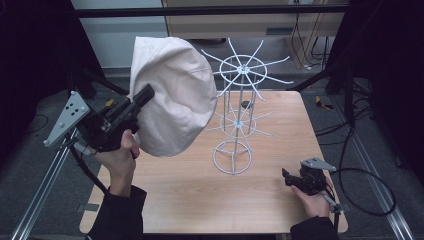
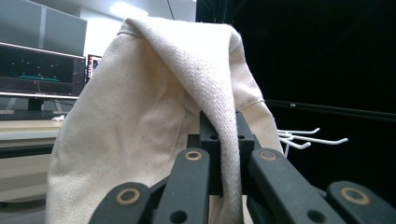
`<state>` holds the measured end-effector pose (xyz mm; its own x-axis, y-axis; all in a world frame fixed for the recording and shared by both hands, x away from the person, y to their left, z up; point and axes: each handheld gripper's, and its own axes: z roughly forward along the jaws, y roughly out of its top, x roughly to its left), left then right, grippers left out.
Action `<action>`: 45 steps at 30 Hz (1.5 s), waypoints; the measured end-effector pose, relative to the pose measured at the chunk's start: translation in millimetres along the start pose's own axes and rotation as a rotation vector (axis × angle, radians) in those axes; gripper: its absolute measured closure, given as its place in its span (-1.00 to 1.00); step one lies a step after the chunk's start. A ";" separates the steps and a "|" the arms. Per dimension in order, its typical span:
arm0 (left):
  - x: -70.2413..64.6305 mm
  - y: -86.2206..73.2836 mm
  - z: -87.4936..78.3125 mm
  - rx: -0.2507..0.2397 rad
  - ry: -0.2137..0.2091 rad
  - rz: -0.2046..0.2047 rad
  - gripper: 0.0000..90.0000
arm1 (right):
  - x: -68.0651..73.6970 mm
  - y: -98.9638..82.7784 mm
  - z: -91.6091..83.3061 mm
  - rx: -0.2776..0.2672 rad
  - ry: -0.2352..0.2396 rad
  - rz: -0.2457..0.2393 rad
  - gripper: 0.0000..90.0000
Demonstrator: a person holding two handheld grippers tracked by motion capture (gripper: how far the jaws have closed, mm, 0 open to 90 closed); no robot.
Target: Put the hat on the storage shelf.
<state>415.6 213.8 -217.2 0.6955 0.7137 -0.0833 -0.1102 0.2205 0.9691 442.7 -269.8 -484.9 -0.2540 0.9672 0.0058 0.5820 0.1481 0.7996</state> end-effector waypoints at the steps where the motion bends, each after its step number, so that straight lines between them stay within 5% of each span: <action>1: 1.0 -1.9 2.2 0.006 -0.003 -0.007 0.96 | -0.1 0.0 0.1 0.000 0.000 -0.001 -0.44; 16: 8.6 -24.0 14.6 0.073 -0.034 -0.042 0.95 | 0.3 -0.1 0.3 0.002 0.001 -0.002 -0.44; 31: 18.7 -48.0 16.1 0.149 -0.016 -0.070 0.94 | 0.8 -0.6 0.9 0.005 0.004 -0.010 -0.44; 45: 20.4 -67.2 19.5 0.231 -0.009 -0.043 0.88 | 1.2 -0.9 0.9 0.002 0.006 -0.010 -0.45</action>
<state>451.1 200.5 -279.6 0.7021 0.7011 -0.1246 0.0841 0.0921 0.9922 442.6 -268.6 -486.2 -0.2647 0.9643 0.0015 0.5808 0.1582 0.7986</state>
